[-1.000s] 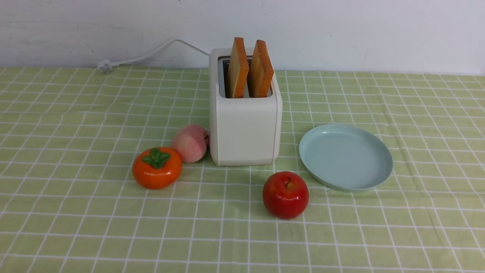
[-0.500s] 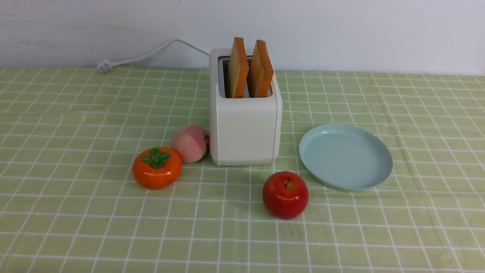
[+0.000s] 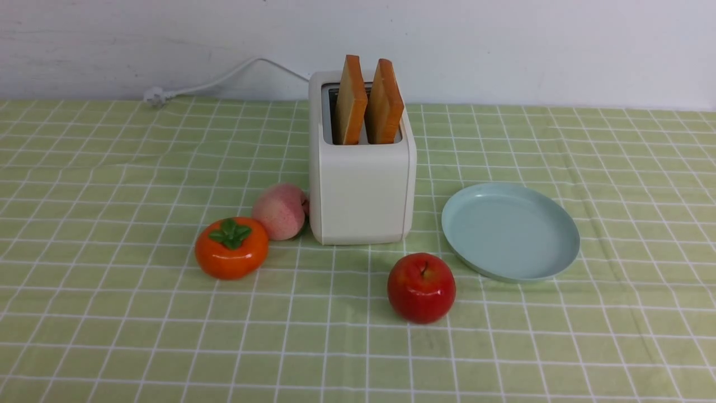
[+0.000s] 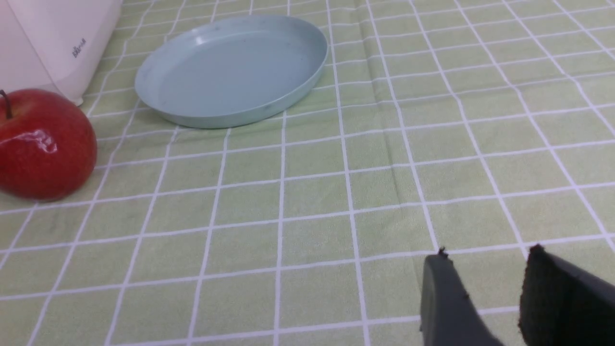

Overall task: Take toasted bread from bread machine on green coffee tablecloth place on plate.
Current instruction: 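Reach for a toast slice standing in the toaster with the left gripper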

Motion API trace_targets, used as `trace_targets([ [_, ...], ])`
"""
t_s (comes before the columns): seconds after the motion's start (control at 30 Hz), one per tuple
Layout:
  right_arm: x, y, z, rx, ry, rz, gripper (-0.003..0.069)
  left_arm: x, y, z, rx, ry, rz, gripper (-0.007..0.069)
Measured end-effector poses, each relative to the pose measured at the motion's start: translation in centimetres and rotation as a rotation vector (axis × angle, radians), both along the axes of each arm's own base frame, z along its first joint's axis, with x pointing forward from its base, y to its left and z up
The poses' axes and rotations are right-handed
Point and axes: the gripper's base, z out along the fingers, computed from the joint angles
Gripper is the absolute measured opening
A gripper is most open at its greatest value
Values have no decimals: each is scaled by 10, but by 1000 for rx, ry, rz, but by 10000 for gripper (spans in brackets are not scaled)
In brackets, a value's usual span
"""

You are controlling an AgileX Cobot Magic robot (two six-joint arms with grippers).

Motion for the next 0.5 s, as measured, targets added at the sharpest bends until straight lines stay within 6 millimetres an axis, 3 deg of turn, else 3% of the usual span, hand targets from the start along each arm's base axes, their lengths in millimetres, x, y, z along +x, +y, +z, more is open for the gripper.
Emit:
trace_targets([
  [0.17, 0, -1, 0, -25, -6, -2, 240, 0, 0, 0, -110, -1, -21, 194],
  [0.3, 1, -4, 2, -102, -38, -9, 240, -2, -2, 8, -73, 39, -36, 175],
  [0.4, 3, -4, 5, -95, -93, -15, 240, -9, -3, 35, 49, 30, -26, 93],
  [0.5, 4, -2, 13, 90, -192, -39, 240, -13, -2, 57, 164, 47, -2, -13],
])
